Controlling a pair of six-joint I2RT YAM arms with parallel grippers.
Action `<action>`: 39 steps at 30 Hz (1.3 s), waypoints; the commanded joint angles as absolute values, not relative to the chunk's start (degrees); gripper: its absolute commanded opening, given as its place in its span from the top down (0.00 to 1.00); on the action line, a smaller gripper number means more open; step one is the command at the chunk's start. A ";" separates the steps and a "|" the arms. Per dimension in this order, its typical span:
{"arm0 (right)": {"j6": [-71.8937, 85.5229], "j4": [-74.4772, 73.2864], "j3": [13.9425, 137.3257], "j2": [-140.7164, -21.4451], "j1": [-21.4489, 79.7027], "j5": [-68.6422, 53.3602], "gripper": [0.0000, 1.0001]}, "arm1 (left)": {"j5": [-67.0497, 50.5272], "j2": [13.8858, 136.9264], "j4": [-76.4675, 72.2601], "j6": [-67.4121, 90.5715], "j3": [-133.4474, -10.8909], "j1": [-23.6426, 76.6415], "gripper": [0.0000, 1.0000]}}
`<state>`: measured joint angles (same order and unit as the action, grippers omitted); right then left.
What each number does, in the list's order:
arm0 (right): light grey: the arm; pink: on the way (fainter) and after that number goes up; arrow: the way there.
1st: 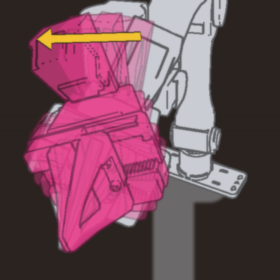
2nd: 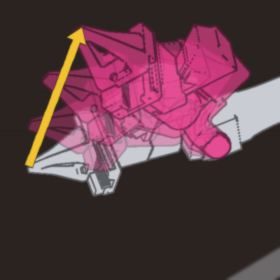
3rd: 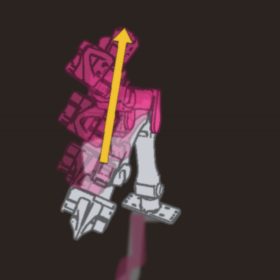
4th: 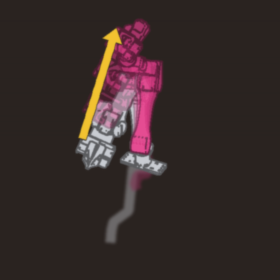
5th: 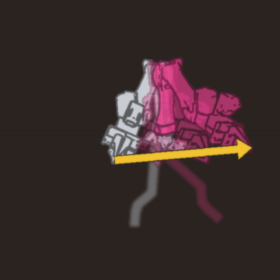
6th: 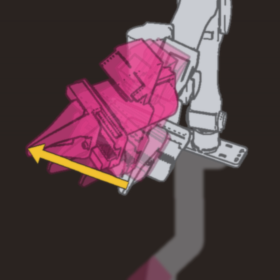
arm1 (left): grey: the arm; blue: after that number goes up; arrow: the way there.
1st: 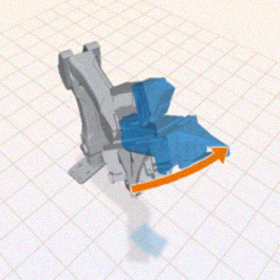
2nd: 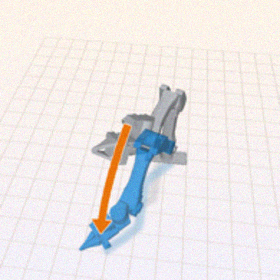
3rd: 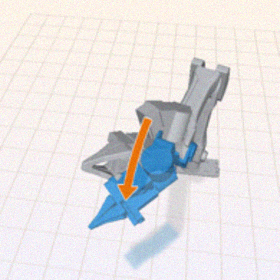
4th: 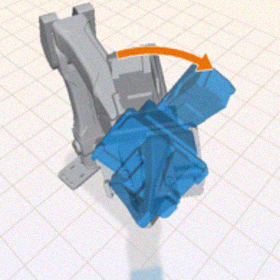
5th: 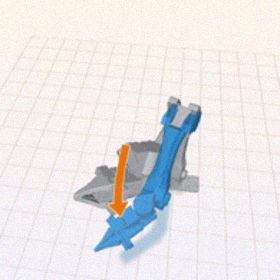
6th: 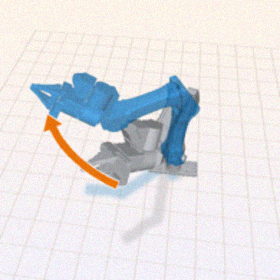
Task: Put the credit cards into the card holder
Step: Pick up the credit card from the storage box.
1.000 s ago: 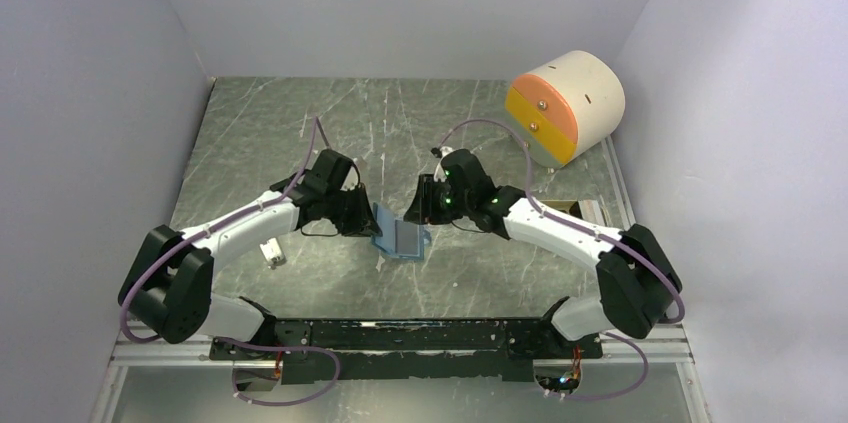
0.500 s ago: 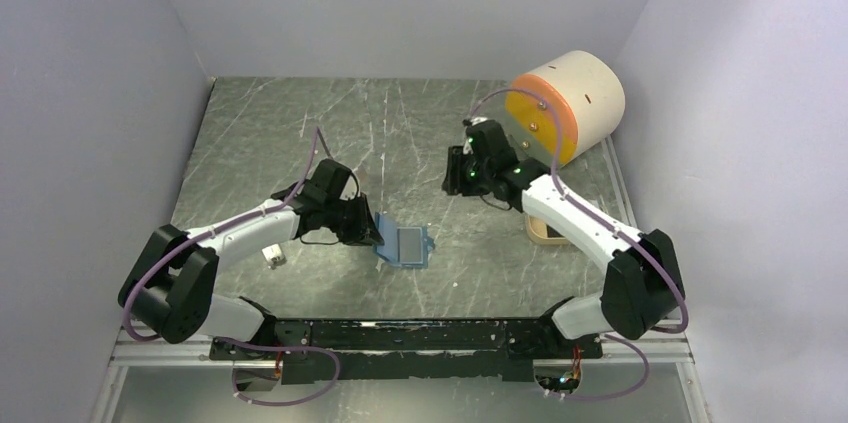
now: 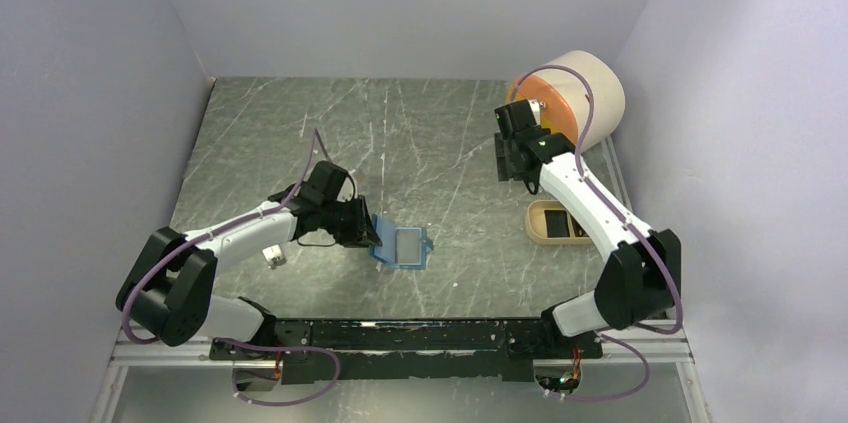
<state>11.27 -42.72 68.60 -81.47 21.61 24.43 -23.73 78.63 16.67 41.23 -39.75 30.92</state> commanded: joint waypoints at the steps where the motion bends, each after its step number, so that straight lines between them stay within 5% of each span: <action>1: 8.93 -49.51 70.45 -85.34 19.36 37.36 0.32 | -26.00 78.31 16.30 39.43 -38.38 30.45 0.74; 39: -1.05 -38.53 57.24 -98.17 6.99 49.17 0.35 | -31.85 80.14 15.82 37.11 -36.64 24.08 0.72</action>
<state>-0.58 -40.10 58.17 -97.78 8.60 46.13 -29.65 79.94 17.39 38.11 -36.88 24.73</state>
